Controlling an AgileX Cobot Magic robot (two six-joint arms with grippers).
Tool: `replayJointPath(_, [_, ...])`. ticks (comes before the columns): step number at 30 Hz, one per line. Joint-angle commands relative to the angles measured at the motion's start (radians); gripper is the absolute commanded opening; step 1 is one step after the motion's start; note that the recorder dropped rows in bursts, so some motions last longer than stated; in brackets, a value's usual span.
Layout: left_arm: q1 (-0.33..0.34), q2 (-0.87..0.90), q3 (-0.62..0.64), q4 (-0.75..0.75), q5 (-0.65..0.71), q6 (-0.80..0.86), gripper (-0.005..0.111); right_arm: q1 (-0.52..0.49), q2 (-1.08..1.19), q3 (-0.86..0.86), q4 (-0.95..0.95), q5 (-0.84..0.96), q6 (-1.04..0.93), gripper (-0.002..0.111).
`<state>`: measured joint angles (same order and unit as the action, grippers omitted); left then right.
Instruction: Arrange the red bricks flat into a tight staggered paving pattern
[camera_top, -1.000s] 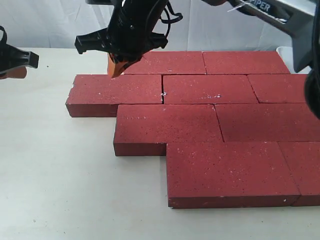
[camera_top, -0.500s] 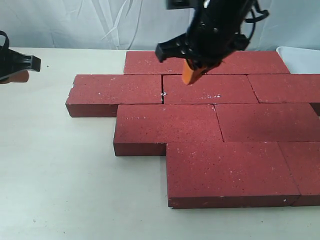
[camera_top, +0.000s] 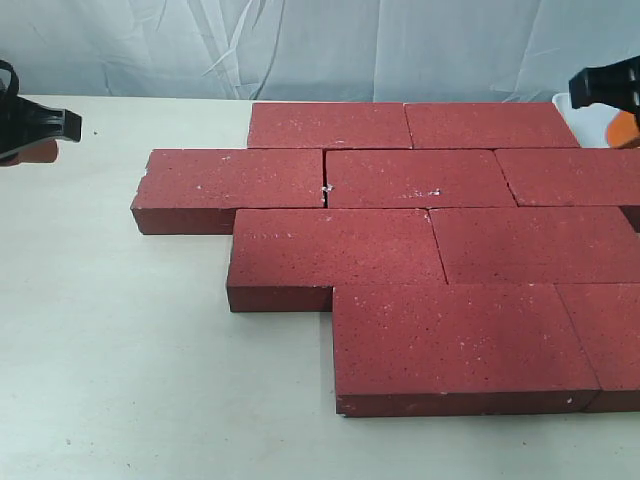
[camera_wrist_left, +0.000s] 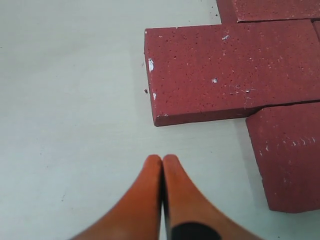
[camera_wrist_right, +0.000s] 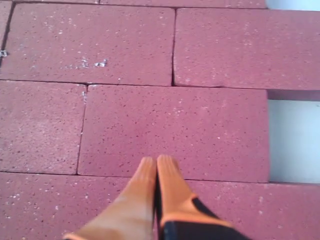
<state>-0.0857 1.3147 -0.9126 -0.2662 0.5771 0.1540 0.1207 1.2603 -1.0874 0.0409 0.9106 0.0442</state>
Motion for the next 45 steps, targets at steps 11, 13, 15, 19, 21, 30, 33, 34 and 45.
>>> replayJointPath(11, [-0.008,-0.005,0.004,-0.046,-0.008,-0.006,0.000,-0.010,-0.592,0.318,-0.258,-0.227,0.088,-0.001])
replayJointPath(13, [-0.008,-0.005,0.004,-0.048,-0.008,-0.006,0.000,-0.010,-0.679,0.362,-0.263,-0.255,0.088,-0.001])
replayJointPath(15, [-0.008,-0.005,0.004,-0.048,-0.008,-0.006,0.000,-0.010,-0.763,0.399,-0.263,-0.268,0.088,-0.001])
replayJointPath(19, [-0.008,-0.005,0.004,-0.047,-0.006,-0.006,0.000,-0.010,-0.929,0.457,-0.265,-0.253,0.088,-0.001])
replayJointPath(21, [-0.008,-0.005,0.004,-0.047,-0.006,-0.006,0.000,-0.010,-0.995,0.475,-0.265,-0.251,0.089,-0.001])
replayJointPath(30, [-0.008,-0.005,0.004,-0.047,-0.008,-0.006,0.000,-0.010,-1.114,0.596,-0.265,-0.296,0.091,-0.001])
replayJointPath(33, [-0.008,-0.005,0.004,-0.047,-0.010,-0.006,0.000,-0.010,-1.114,0.662,-0.257,-0.421,0.091,-0.001])
replayJointPath(34, [-0.008,-0.005,0.004,-0.047,-0.010,-0.006,0.000,-0.010,-1.114,0.687,-0.257,-0.469,0.091,-0.001])
replayJointPath(45, [-0.008,-0.005,0.004,-0.047,-0.010,-0.004,0.000,-0.010,-1.114,0.806,-0.185,-0.472,0.091,-0.001])
